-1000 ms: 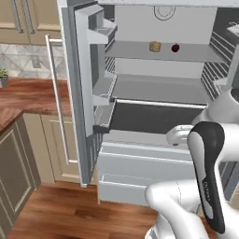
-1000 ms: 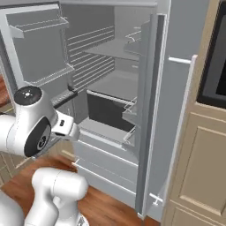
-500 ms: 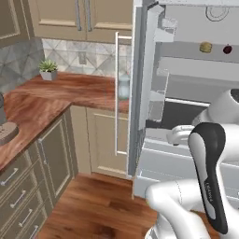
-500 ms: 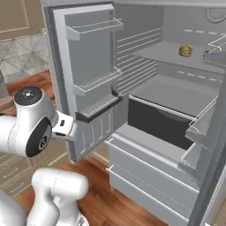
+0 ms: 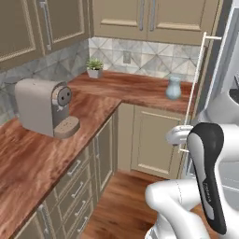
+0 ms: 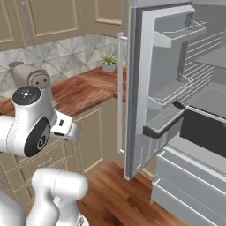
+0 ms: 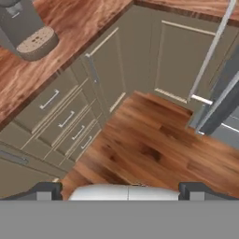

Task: Move the scone and cherry from the second highest shelf to the top shelf to make space. Then, place the pitcher from the counter on the cleared second highest shelf.

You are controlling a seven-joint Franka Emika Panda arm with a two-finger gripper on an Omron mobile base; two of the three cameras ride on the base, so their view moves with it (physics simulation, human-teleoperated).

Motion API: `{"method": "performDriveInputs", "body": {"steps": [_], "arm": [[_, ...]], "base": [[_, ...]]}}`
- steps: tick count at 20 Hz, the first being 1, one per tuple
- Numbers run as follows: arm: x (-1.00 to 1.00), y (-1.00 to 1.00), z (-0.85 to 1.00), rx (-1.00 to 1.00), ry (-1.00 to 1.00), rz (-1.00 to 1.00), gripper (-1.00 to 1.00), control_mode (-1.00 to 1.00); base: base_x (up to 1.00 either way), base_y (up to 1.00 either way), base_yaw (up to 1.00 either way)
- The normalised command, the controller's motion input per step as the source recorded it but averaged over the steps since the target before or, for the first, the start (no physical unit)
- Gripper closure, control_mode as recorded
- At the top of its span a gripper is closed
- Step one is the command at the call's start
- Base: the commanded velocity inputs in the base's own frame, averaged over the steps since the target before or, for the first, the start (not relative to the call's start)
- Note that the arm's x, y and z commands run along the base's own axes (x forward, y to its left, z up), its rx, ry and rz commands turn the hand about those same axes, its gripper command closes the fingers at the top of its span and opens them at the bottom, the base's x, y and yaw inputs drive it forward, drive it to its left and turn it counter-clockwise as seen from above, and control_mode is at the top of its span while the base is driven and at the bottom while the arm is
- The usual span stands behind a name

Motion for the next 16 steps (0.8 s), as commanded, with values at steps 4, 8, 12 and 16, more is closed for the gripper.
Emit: {"method": "performDriveInputs", "body": {"steps": [4,8,12,16], "arm": [[0.0,0.0,0.0,0.0,0.0,0.0,-1.0,1.0],[0.0,0.0,0.0,0.0,0.0,0.0,-1.0,1.0],[0.0,0.0,0.0,0.0,0.0,0.0,-1.0,1.0],[0.0,0.0,0.0,0.0,0.0,0.0,-1.0,1.0]], "base": [[0.22,0.54,-0.21],[0.19,0.28,-0.44],[0.28,0.33,-0.51],[0.4,0.58,-0.43]]}}
